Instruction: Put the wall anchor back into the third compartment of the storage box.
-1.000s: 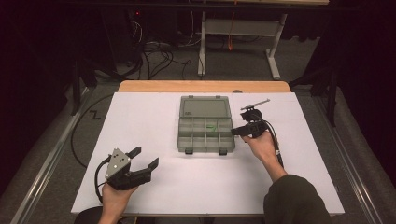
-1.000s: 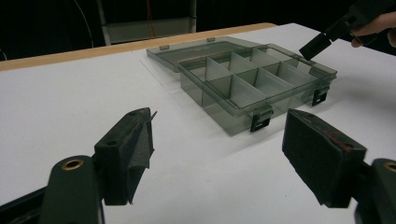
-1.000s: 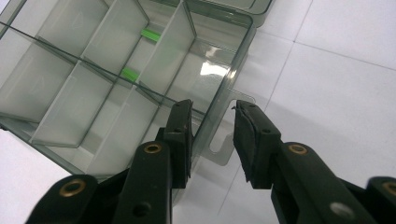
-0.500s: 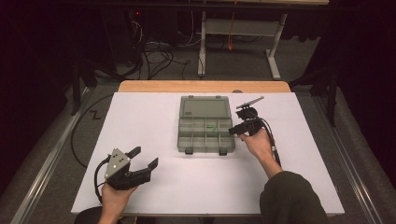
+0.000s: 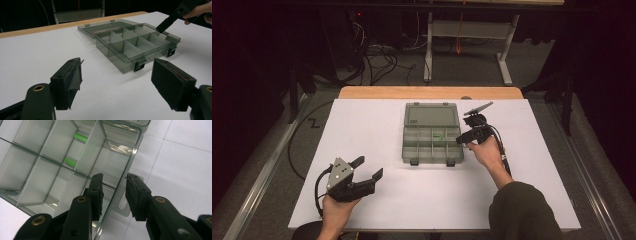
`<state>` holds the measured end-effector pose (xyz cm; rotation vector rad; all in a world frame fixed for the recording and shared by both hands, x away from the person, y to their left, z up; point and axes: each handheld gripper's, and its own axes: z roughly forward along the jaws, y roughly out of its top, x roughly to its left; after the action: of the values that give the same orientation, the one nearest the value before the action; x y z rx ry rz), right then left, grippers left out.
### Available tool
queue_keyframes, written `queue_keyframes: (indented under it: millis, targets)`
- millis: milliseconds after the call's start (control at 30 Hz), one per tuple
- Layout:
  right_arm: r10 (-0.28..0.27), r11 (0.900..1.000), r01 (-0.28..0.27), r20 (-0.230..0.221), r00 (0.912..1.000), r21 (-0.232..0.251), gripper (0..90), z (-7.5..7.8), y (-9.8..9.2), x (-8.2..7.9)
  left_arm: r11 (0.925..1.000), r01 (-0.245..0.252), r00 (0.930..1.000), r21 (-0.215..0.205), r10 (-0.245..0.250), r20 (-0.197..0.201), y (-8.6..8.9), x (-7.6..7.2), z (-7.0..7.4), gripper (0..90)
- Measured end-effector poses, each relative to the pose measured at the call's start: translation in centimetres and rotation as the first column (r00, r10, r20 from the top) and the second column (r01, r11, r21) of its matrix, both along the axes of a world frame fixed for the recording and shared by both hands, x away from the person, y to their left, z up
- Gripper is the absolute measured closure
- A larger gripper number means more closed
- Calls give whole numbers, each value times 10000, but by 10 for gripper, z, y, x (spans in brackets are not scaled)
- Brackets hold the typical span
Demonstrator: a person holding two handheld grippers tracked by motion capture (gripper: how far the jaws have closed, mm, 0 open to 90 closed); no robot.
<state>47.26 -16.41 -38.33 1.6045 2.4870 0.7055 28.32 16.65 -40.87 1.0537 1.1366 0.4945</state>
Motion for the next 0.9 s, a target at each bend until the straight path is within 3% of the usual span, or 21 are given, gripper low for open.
queue_keyframes:
  millis: [333,600,733,900]
  targets:
    - [-11,10000,11,-92,10000,-1,684,0,0,1,9993,30,9999,-372,-34,-110,1,9,10,248]
    - [-10,10000,10,-124,9999,12,658,0,1,1,9999,45,9999,-150,-47,-105,-3,25,16,254]
    - [33,9992,-35,-45,10000,-392,655,1,6,-1,9999,60,9999,-121,-62,-119,-6,34,19,254]
    - [1,9992,-3,-45,10000,-408,654,1,6,-1,10000,76,9999,-50,-77,-101,-10,42,22,257]
